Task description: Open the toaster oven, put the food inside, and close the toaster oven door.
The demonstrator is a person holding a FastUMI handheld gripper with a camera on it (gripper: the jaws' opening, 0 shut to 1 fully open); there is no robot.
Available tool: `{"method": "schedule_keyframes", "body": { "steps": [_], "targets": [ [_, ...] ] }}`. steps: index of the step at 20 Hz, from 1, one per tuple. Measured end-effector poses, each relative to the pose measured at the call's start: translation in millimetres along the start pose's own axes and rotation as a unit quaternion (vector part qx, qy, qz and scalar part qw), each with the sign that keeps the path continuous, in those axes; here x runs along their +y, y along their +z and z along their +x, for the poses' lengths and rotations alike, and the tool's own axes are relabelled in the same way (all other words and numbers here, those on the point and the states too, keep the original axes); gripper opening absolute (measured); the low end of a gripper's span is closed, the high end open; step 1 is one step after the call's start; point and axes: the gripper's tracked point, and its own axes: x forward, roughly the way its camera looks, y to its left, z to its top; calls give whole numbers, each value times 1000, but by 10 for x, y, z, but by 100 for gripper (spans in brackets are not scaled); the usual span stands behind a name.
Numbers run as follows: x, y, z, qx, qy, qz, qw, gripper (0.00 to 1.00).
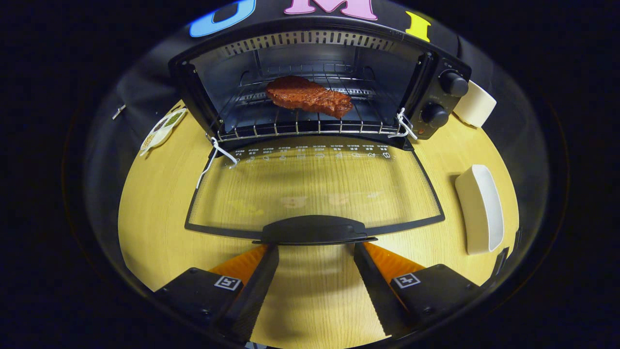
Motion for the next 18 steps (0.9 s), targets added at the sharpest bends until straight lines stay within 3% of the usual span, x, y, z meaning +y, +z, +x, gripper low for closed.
{"method": "schedule_keyframes", "body": {
  "steps": [10,18],
  "targets": [
    [-7,158,-310,-38,21,5,999,97],
    [7,598,-716,-107,45,11,993,98]
  ]
}}
